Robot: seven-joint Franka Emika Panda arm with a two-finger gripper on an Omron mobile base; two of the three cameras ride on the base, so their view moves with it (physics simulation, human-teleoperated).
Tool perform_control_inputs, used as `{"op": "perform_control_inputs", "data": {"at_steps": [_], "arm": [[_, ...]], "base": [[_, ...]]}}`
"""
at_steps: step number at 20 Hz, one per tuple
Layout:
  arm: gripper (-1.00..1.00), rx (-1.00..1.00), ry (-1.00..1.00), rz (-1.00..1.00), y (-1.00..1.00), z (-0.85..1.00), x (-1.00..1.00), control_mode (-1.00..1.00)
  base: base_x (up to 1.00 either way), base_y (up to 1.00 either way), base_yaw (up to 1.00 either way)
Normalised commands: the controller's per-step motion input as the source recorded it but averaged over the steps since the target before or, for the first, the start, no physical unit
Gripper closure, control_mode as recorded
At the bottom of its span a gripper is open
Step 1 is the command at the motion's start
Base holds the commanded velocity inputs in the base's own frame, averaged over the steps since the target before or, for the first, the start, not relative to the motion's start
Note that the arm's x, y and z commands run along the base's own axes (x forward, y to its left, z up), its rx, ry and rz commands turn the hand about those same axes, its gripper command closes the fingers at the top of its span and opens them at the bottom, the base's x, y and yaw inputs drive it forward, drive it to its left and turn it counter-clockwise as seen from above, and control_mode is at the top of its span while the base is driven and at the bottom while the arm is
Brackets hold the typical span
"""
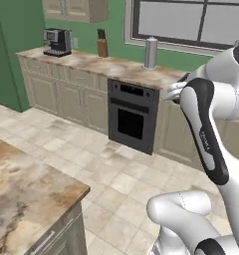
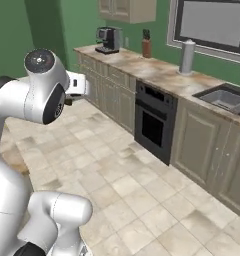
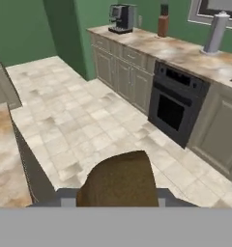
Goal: Retrieve the kiwi and tangerine from the fridge and place them into the bowl on the dining table.
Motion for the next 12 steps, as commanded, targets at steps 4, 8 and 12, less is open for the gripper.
{"op": "perform_control_inputs", "data": {"at_steps": [4,8,12], "arm": [[1.00,0.00,0.00,0.00,0.00,0.00,0.00,1.00],[1.00,0.00,0.00,0.00,0.00,0.00,0.00,1.00],[1.00,0.00,0.00,0.00,0.00,0.00,0.00,1.00]], "base": [[0.99,-0.64,0.67],[1.00,-0.56,0.66],[1.00,-0.66,0.50]]}}
